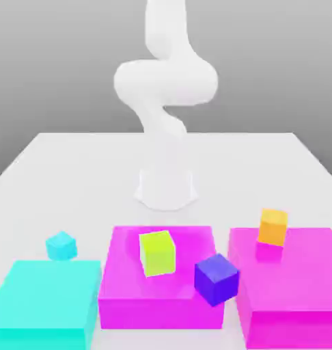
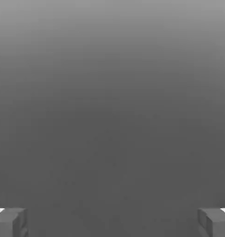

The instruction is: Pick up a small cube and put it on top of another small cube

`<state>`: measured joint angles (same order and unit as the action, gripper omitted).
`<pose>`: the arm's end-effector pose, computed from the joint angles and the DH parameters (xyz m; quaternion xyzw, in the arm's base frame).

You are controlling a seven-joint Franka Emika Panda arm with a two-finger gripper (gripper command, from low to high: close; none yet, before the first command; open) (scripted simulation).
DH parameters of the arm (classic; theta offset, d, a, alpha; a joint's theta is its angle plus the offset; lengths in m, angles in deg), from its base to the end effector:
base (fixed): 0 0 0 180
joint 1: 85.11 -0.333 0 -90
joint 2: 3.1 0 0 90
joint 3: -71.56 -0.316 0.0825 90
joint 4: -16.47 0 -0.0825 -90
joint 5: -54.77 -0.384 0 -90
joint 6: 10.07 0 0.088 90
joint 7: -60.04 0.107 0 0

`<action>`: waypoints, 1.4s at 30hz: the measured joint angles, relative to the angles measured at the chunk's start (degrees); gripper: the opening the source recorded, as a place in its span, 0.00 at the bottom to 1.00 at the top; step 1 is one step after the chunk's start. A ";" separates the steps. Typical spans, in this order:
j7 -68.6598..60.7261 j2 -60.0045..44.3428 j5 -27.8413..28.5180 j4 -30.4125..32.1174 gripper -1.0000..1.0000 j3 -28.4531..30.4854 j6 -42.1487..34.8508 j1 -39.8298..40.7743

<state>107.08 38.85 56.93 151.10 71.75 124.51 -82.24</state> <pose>0.3739 -0.0210 0.6668 -0.8491 0.3885 -0.3375 0.1190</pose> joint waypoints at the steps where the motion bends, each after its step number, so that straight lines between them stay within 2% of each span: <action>1: 0.50 -1.69 0.90 1.23 0.50 0.17 1.20 1.24; 12: 4.22 -18.86 8.29 13.68 0.50 5.40 13.23 13.12; 20: 3.59 -31.04 9.15 22.74 0.50 12.20 22.25 19.72; 24: 0.22 -37.08 5.27 27.40 0.50 15.79 27.02 21.69; 27: -5.19 -41.94 -1.99 30.03 0.50 16.40 30.81 24.18; 31: -12.17 -49.98 -11.89 28.95 0.50 9.11 37.07 28.35; 34: -14.80 -56.13 -15.12 27.82 0.50 3.02 42.06 33.67; 35: -15.11 -57.40 -15.37 27.61 0.00 1.93 43.10 34.74; 42: -14.84 -57.32 -15.07 27.62 0.00 1.75 43.02 34.95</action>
<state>92.25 -18.48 41.85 178.73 73.50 167.53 -47.29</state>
